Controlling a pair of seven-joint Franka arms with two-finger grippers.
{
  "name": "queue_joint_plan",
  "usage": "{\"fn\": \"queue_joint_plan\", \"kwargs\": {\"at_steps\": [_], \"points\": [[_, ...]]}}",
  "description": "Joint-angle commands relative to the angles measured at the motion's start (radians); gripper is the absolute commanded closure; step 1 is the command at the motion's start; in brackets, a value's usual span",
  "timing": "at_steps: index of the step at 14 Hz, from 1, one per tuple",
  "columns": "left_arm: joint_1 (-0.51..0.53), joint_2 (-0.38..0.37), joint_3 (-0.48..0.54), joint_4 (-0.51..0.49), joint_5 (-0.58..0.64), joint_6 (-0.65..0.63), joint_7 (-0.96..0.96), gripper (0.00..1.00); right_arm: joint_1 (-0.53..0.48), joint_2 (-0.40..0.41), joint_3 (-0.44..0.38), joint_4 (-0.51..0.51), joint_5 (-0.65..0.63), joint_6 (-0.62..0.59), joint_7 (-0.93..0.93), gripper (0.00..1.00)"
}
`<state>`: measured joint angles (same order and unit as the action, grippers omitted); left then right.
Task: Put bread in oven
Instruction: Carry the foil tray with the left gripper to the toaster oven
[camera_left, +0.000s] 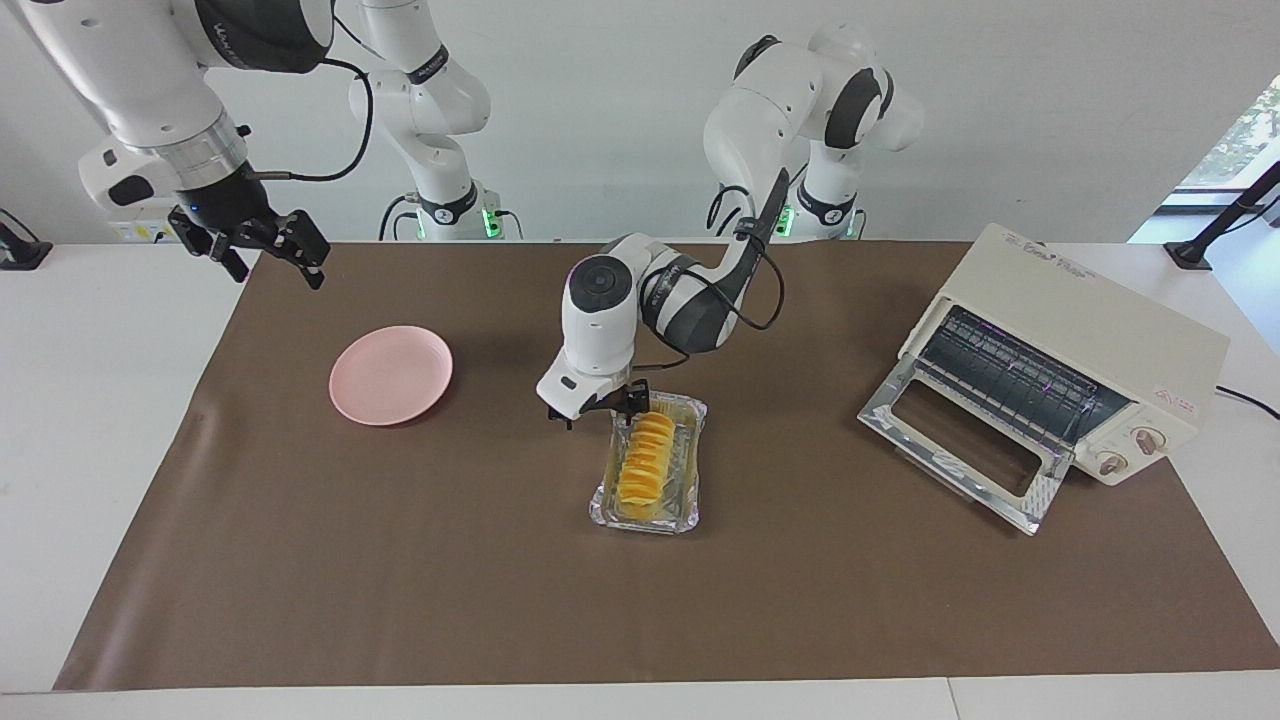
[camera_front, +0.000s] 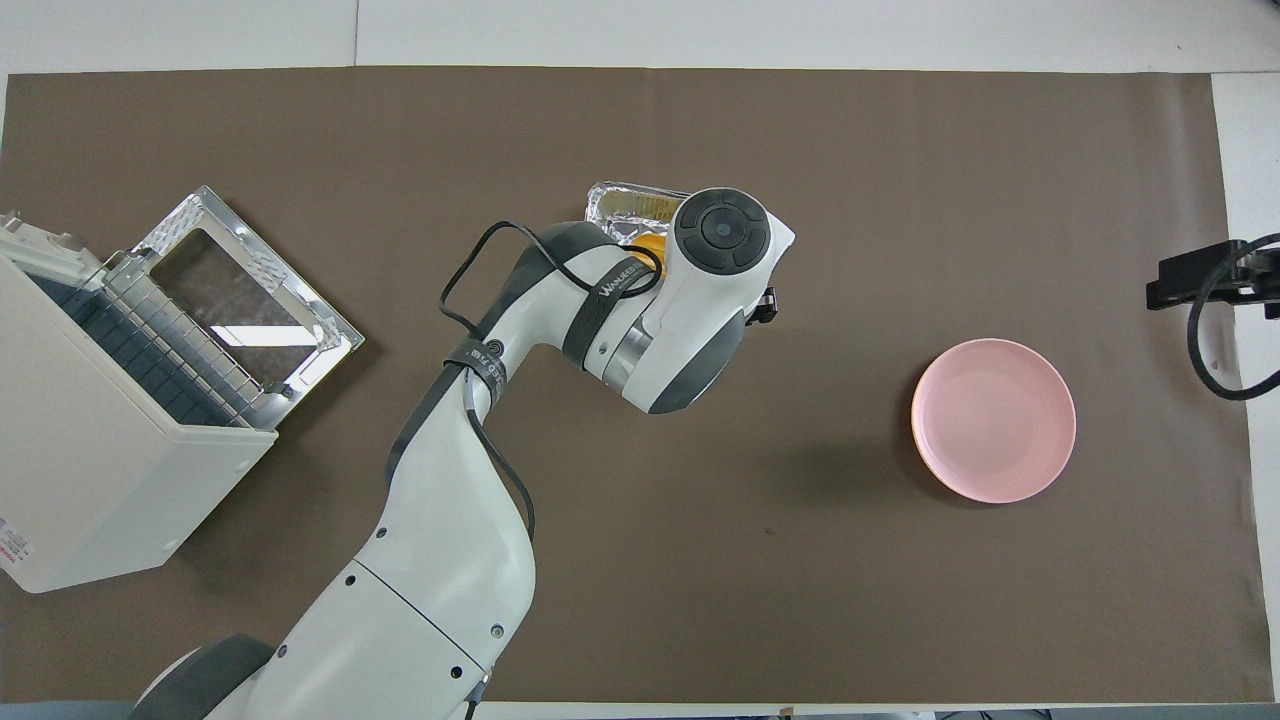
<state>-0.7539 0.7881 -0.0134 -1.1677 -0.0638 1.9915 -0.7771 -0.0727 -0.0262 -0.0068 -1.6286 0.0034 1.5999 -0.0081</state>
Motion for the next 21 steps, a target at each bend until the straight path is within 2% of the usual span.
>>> {"fn": "queue_joint_plan", "kwargs": {"at_steps": [1, 3, 5, 6, 7, 11, 12, 14, 18, 21], "points": [[-0.010, -0.004, 0.012, -0.023, 0.007, 0.032, -0.051, 0.43, -0.015, -0.014, 0.013, -0.033, -0.019, 0.008, -0.073, 0.00], [-0.010, -0.006, 0.012, -0.024, 0.007, 0.033, -0.051, 0.70, -0.012, -0.015, 0.013, -0.034, -0.017, 0.000, -0.072, 0.00], [-0.009, -0.007, 0.012, -0.032, 0.012, 0.035, -0.051, 0.81, -0.016, -0.015, 0.013, -0.033, -0.016, 0.000, -0.069, 0.00], [-0.007, -0.010, 0.012, -0.042, 0.013, 0.036, -0.051, 0.93, -0.016, -0.014, 0.013, -0.033, -0.016, 0.000, -0.067, 0.00], [-0.002, -0.010, 0.012, -0.046, 0.015, 0.036, -0.050, 1.00, -0.016, -0.014, 0.013, -0.033, -0.016, 0.002, -0.067, 0.00], [0.005, -0.016, 0.016, -0.046, 0.015, 0.009, -0.050, 1.00, -0.015, -0.018, 0.013, -0.034, -0.016, -0.006, -0.067, 0.00], [0.005, -0.017, 0.020, -0.038, 0.016, -0.046, -0.051, 1.00, -0.016, -0.020, 0.013, -0.033, -0.016, -0.014, -0.067, 0.00], [0.004, -0.047, 0.085, -0.020, 0.010, -0.138, -0.050, 1.00, -0.015, -0.020, 0.013, -0.033, -0.016, -0.014, -0.067, 0.00], [0.007, -0.115, 0.147, -0.020, 0.009, -0.267, -0.120, 1.00, -0.015, -0.020, 0.014, -0.033, -0.016, -0.015, -0.067, 0.00], [0.011, -0.151, 0.219, -0.024, 0.015, -0.312, -0.174, 1.00, -0.015, -0.020, 0.014, -0.033, -0.016, -0.015, -0.067, 0.00]]}}
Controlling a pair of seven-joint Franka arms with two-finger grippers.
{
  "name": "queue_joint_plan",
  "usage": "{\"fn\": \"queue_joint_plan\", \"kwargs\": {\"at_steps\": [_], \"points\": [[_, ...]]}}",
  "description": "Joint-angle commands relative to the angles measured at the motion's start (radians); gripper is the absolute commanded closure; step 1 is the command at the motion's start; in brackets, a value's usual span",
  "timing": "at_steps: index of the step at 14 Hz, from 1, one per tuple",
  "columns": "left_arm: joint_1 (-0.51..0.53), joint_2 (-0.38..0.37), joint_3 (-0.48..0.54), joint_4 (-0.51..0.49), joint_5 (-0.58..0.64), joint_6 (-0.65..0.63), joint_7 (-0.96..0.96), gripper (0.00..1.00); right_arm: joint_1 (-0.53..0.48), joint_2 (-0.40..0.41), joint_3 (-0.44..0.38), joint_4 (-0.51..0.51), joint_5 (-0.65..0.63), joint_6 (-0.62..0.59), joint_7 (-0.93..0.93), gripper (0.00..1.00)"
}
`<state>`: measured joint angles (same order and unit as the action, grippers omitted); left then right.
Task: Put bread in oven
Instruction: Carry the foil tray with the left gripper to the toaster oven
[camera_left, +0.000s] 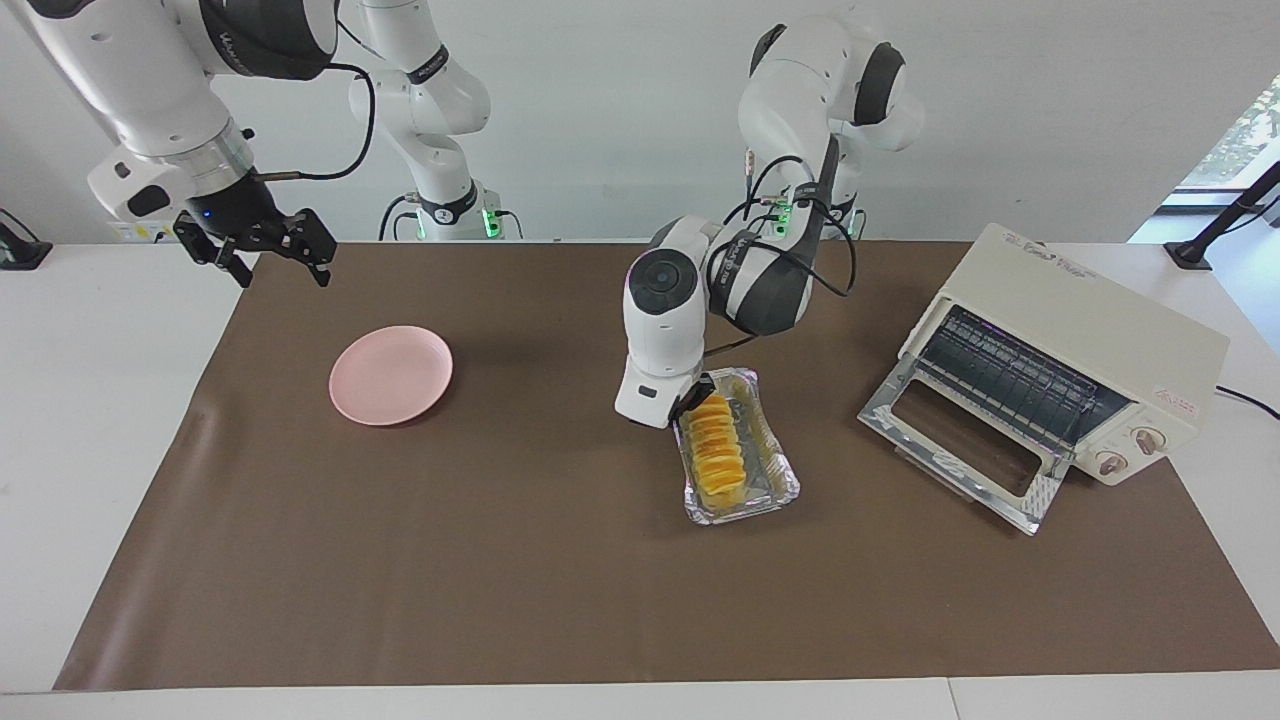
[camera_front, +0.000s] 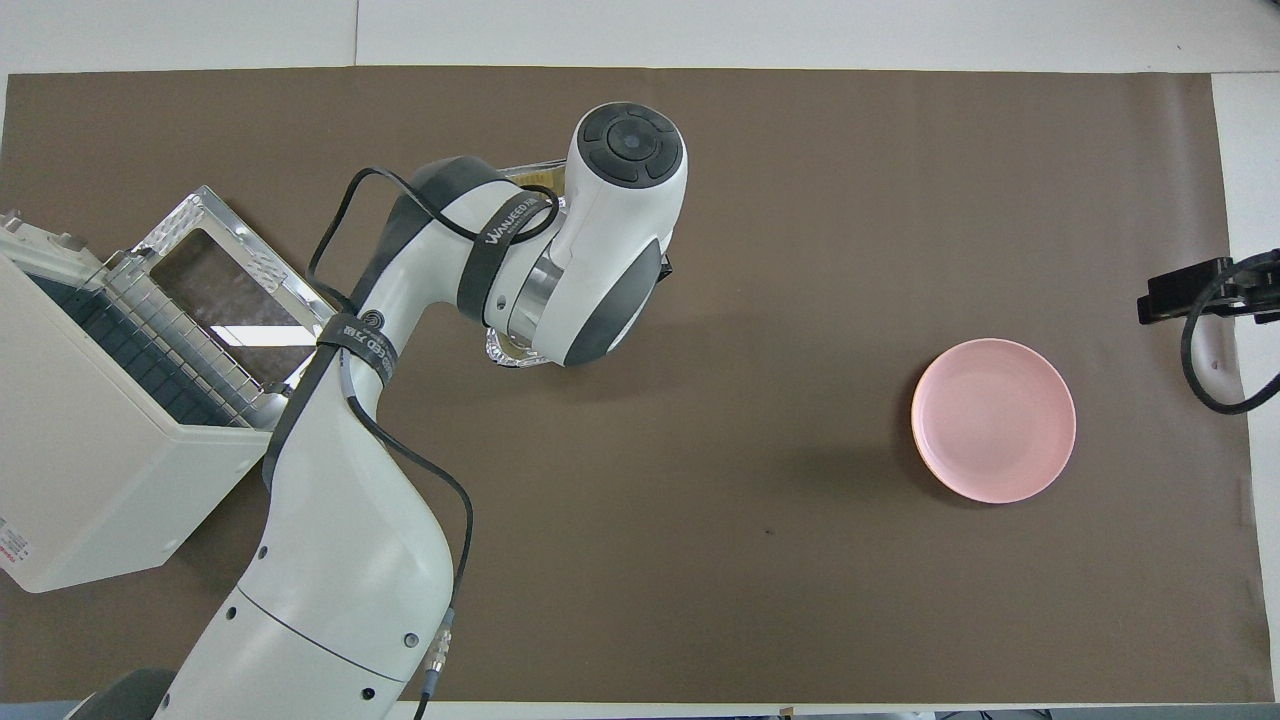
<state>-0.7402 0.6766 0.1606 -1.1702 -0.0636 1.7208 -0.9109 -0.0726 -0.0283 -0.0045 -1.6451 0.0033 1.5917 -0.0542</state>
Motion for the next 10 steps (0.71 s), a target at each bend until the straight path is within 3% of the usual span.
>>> {"fn": "queue_joint_plan", "kwargs": {"at_steps": [1, 5, 10], "points": [[0.011, -0.049, 0.072, -0.023, 0.013, -0.076, -0.039, 1.00, -0.015, -0.018, 0.012, -0.016, -0.016, -0.007, -0.021, 0.00], [0.151, -0.115, 0.105, -0.049, 0.011, -0.182, -0.051, 1.00, -0.015, -0.018, 0.012, -0.016, -0.016, -0.007, -0.021, 0.00], [0.269, -0.134, 0.120, -0.098, 0.008, -0.176, -0.060, 1.00, -0.015, -0.018, 0.012, -0.016, -0.016, -0.007, -0.021, 0.00]]}}
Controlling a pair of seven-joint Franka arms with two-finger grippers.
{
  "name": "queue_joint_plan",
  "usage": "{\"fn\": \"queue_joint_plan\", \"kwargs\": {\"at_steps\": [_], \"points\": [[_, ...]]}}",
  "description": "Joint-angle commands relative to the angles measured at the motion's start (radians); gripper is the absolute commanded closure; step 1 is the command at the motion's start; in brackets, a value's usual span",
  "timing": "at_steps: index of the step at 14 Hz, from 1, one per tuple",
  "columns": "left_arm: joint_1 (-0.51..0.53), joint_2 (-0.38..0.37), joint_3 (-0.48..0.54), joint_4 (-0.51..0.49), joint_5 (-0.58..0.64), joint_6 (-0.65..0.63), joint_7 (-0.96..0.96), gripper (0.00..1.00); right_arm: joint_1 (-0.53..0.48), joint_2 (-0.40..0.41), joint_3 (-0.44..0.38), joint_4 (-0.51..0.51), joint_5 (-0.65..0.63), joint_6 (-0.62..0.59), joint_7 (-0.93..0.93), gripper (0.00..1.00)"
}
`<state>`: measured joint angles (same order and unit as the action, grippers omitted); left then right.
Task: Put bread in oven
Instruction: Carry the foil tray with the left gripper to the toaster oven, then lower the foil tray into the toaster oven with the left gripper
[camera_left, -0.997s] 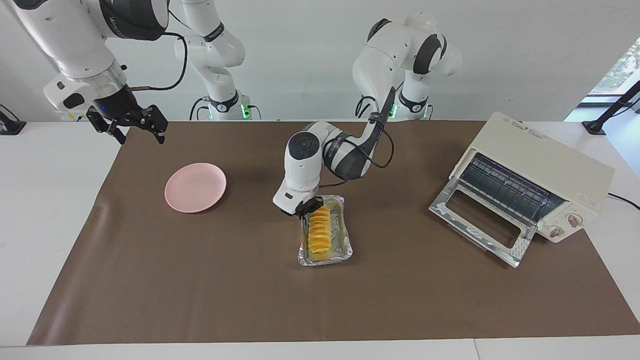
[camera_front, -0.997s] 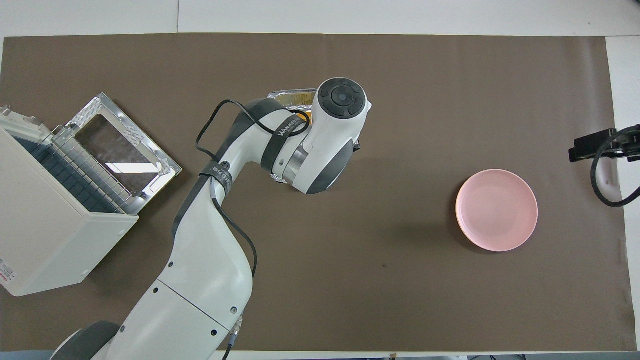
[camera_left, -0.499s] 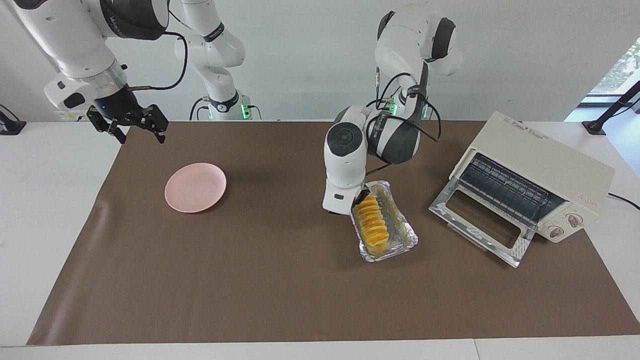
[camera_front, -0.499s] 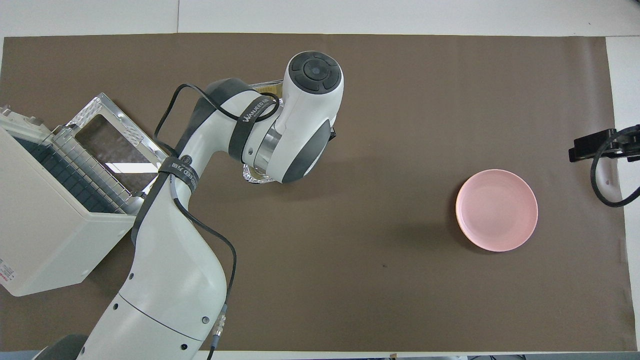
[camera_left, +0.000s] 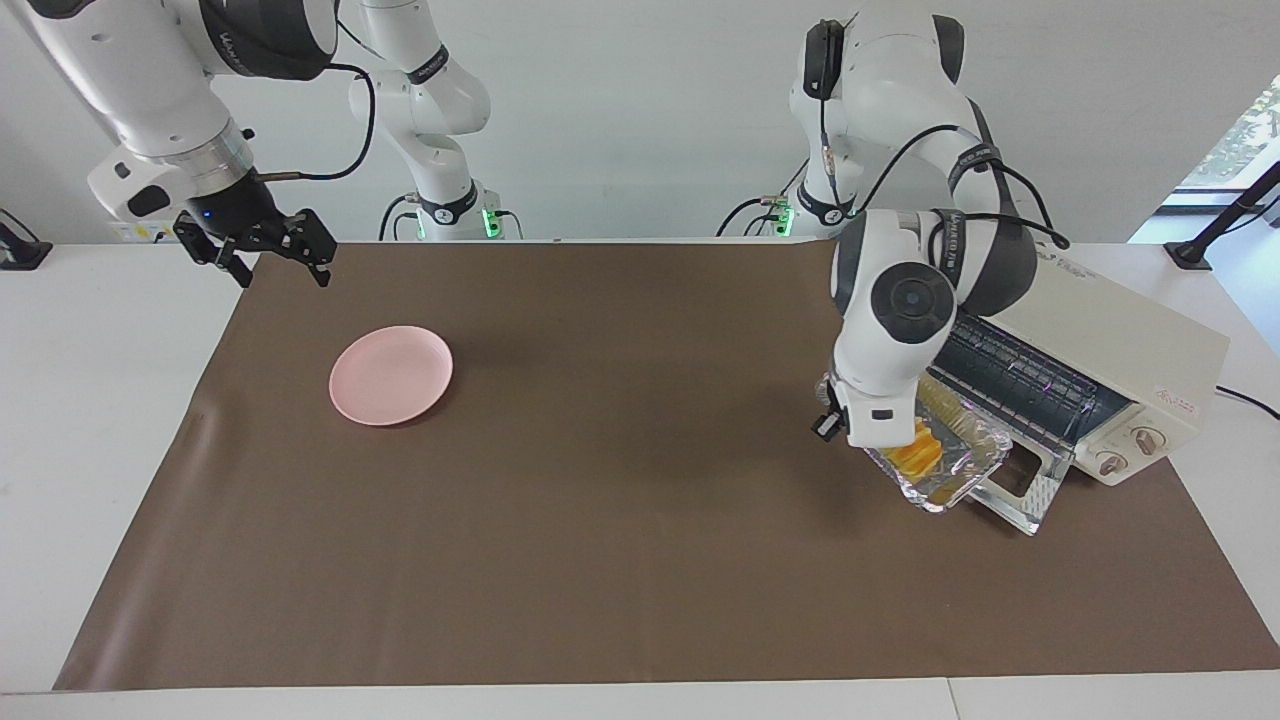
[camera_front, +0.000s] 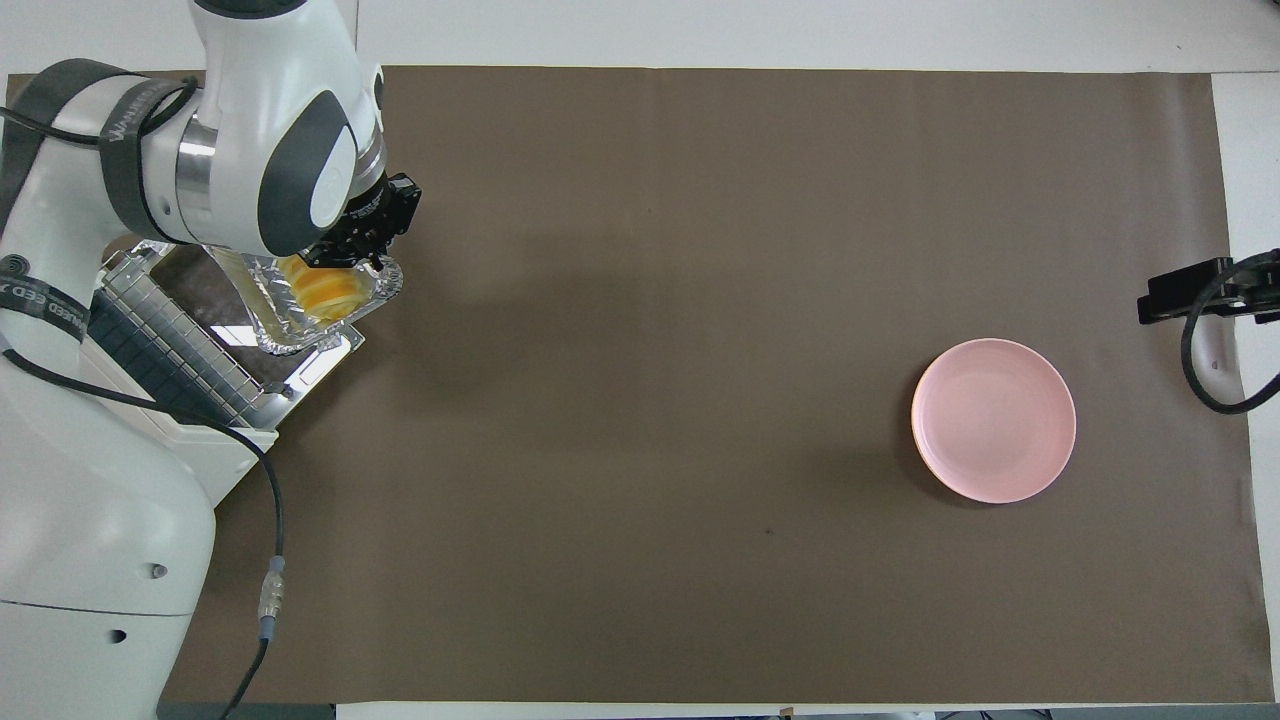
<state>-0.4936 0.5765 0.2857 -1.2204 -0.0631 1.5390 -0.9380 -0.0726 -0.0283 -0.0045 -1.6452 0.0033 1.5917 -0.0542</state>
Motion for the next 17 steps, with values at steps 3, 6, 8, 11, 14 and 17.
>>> {"fn": "queue_joint_plan", "kwargs": {"at_steps": [3, 6, 8, 11, 14, 17], "points": [[0.067, -0.055, -0.003, -0.123, 0.011, 0.091, -0.053, 1.00, -0.015, -0.018, 0.012, -0.016, -0.016, -0.007, -0.021, 0.00], [0.067, -0.092, 0.035, -0.229, 0.014, 0.177, -0.140, 1.00, -0.015, -0.018, 0.012, -0.016, -0.016, -0.007, -0.022, 0.00], [0.087, -0.092, 0.044, -0.232, 0.014, 0.181, -0.148, 1.00, -0.015, -0.018, 0.012, -0.016, -0.016, -0.007, -0.021, 0.00], [0.110, -0.093, 0.047, -0.237, 0.014, 0.178, -0.148, 1.00, -0.015, -0.018, 0.012, -0.016, -0.016, -0.007, -0.021, 0.00], [0.118, -0.102, 0.047, -0.257, 0.016, 0.178, -0.145, 1.00, -0.015, -0.018, 0.012, -0.016, -0.016, -0.007, -0.021, 0.00], [0.145, -0.112, 0.047, -0.271, 0.016, 0.168, -0.119, 1.00, -0.015, -0.018, 0.011, -0.016, -0.016, -0.007, -0.021, 0.00]]}}
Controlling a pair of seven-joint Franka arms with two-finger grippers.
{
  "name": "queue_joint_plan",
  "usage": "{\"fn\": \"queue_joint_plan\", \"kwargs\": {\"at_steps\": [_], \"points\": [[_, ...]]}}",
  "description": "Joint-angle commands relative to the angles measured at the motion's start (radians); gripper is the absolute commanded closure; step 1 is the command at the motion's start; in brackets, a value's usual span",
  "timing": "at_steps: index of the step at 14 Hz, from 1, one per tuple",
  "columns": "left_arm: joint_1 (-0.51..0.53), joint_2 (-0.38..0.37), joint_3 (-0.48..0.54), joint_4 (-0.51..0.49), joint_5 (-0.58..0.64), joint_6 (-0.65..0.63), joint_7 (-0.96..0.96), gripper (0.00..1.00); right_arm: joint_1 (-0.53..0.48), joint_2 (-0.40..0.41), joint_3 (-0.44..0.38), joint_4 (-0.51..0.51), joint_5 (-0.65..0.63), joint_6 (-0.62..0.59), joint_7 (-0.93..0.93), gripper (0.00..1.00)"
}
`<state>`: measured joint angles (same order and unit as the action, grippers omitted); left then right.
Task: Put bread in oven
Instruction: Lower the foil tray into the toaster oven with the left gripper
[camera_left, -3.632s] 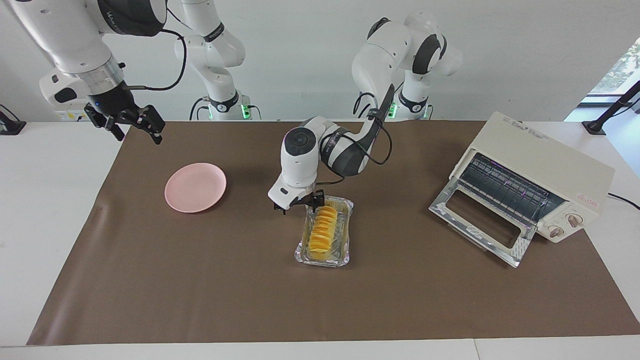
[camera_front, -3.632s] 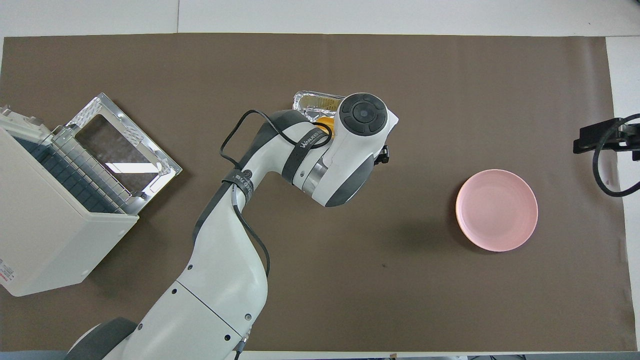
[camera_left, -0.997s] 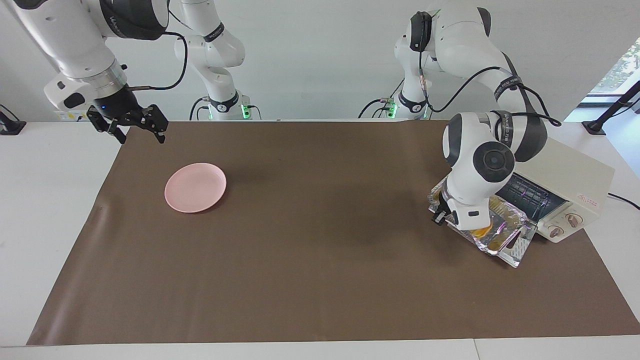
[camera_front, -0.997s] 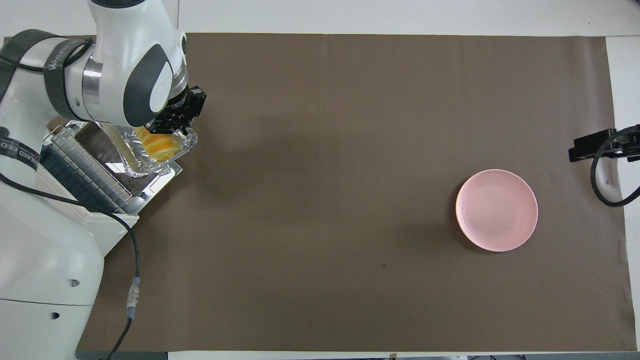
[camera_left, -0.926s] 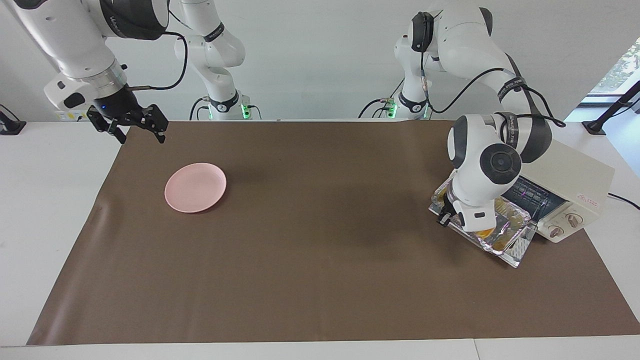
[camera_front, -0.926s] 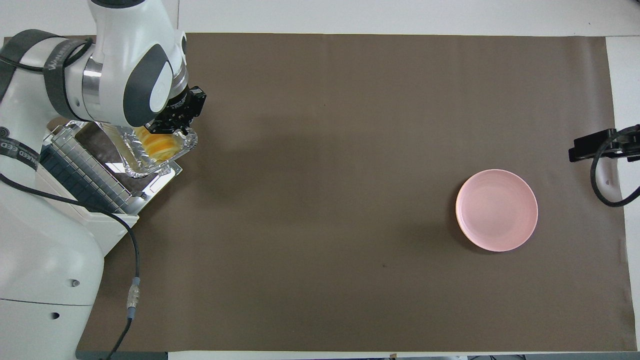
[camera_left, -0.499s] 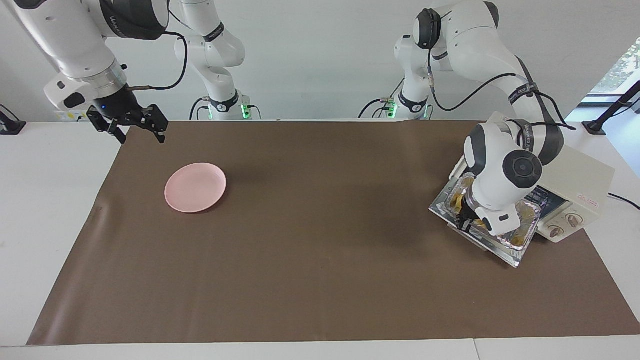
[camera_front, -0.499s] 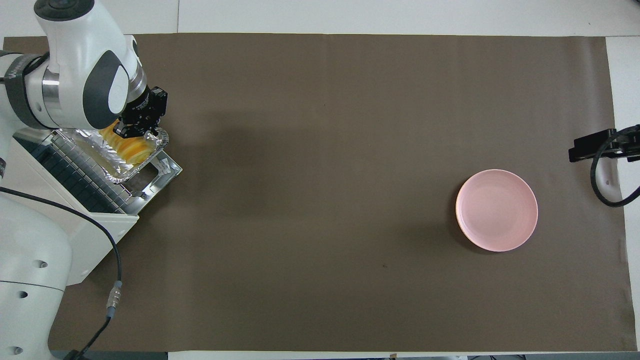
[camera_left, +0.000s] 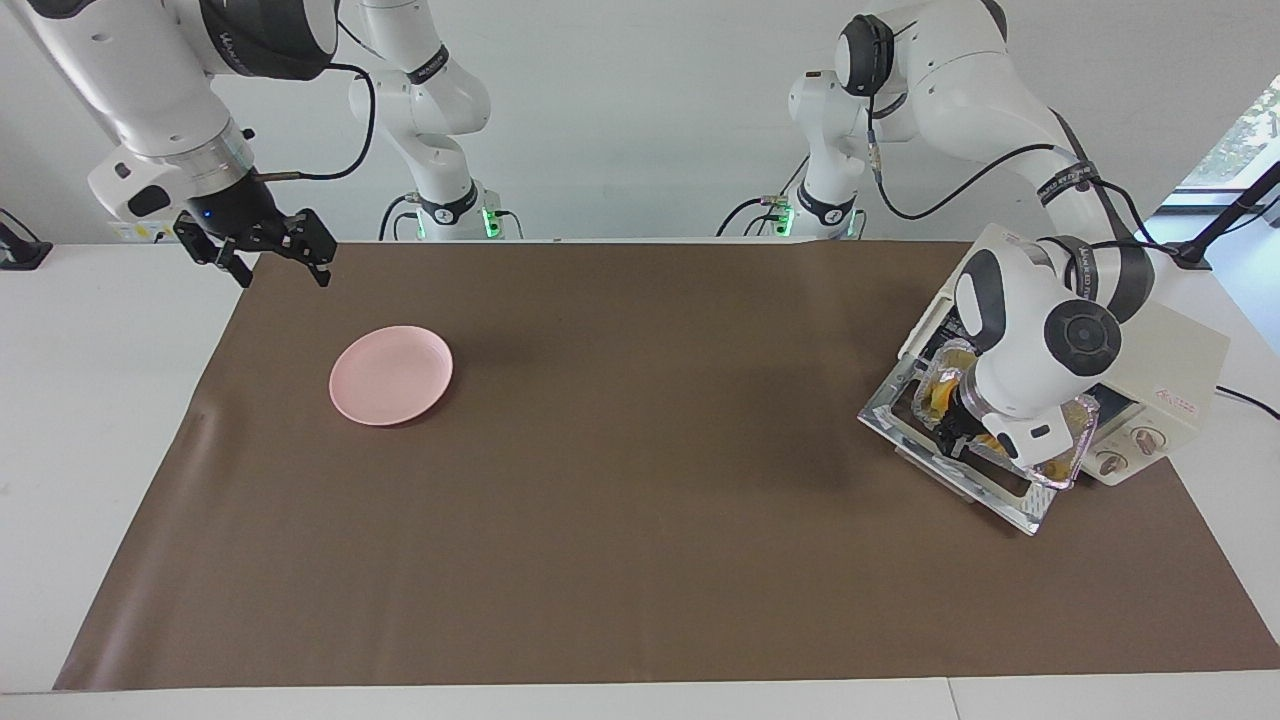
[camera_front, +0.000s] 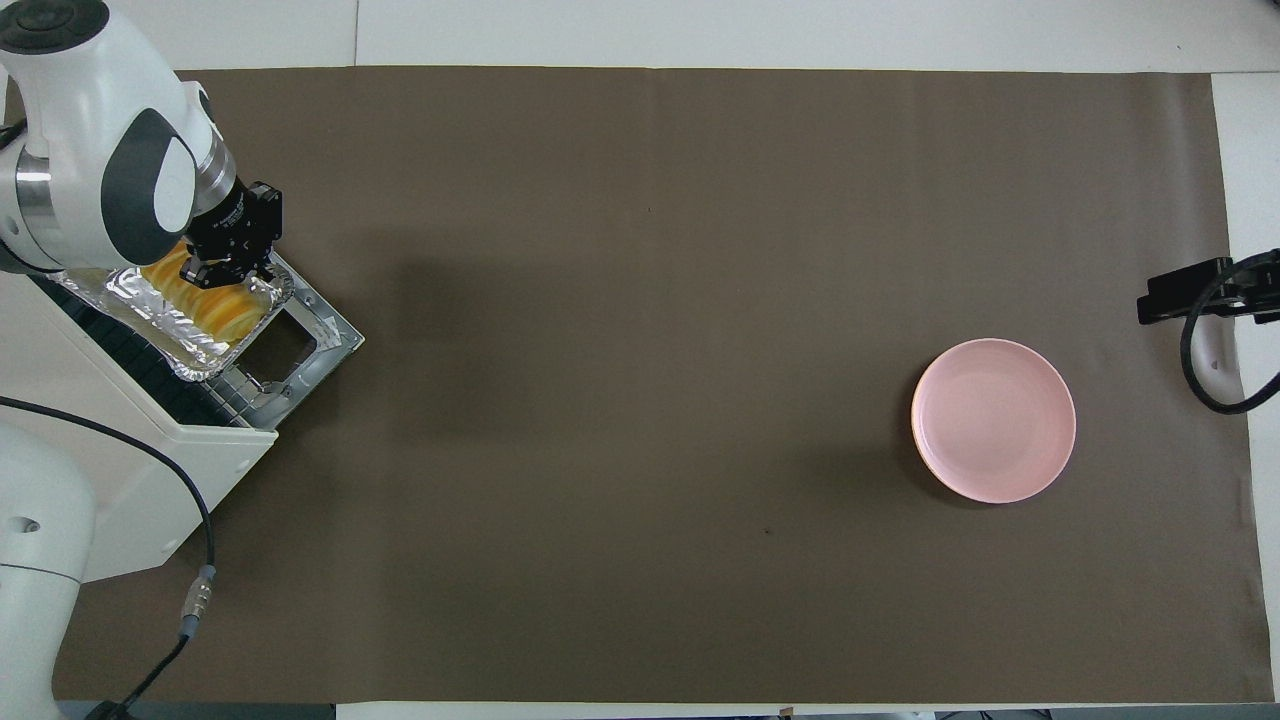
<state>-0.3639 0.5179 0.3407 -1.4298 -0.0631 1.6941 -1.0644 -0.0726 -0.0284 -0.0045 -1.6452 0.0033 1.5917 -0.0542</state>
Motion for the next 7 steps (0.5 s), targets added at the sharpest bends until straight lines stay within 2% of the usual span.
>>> {"fn": "queue_joint_plan", "kwargs": {"at_steps": [1, 4, 7], "points": [[0.020, -0.055, -0.008, -0.064, 0.016, 0.010, 0.033, 1.00, -0.015, -0.018, 0.012, -0.016, -0.016, -0.007, -0.021, 0.00], [0.048, -0.071, -0.008, -0.069, 0.016, -0.011, 0.127, 1.00, -0.015, -0.018, 0.012, -0.016, -0.016, -0.007, -0.021, 0.00], [0.063, -0.122, -0.008, -0.124, 0.016, -0.014, 0.153, 1.00, -0.015, -0.018, 0.012, -0.016, -0.016, -0.007, -0.021, 0.00]]}}
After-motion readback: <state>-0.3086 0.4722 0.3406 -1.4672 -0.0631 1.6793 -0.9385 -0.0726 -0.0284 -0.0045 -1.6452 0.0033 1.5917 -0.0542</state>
